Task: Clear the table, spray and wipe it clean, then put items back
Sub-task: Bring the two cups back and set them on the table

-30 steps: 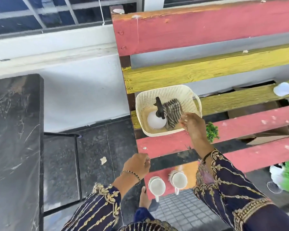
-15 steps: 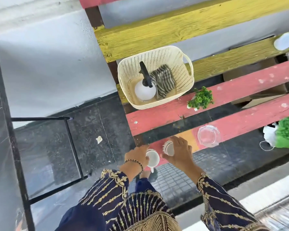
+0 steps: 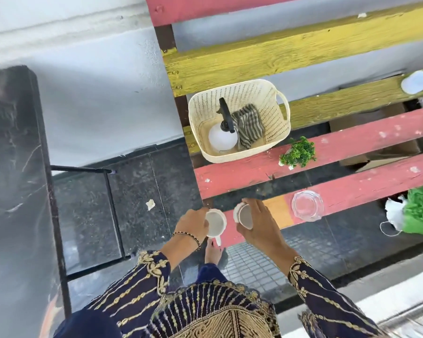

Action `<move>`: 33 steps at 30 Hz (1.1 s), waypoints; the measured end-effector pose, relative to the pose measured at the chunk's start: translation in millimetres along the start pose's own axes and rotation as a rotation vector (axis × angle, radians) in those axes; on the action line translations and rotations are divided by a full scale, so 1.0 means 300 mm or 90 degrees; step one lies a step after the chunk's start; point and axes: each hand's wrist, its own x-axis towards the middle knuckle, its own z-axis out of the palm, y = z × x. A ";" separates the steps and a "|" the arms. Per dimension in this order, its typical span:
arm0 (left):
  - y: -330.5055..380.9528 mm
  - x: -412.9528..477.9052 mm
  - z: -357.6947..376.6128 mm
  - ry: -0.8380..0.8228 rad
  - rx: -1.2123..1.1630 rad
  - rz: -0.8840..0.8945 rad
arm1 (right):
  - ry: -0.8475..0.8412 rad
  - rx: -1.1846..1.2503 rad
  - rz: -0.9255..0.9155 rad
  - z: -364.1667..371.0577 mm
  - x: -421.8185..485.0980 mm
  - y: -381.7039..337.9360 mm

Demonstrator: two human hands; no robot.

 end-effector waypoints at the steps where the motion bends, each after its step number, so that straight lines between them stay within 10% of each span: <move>1: -0.016 -0.034 -0.041 0.014 -0.022 -0.005 | 0.005 0.003 -0.019 -0.015 -0.013 -0.042; 14: -0.538 -0.639 -0.475 0.276 -0.241 -0.059 | 0.033 -0.001 -0.276 0.036 -0.195 -0.858; 33: -1.935 -1.298 -0.659 0.337 -0.109 -0.287 | -0.078 -0.135 -0.326 0.959 -0.571 -1.962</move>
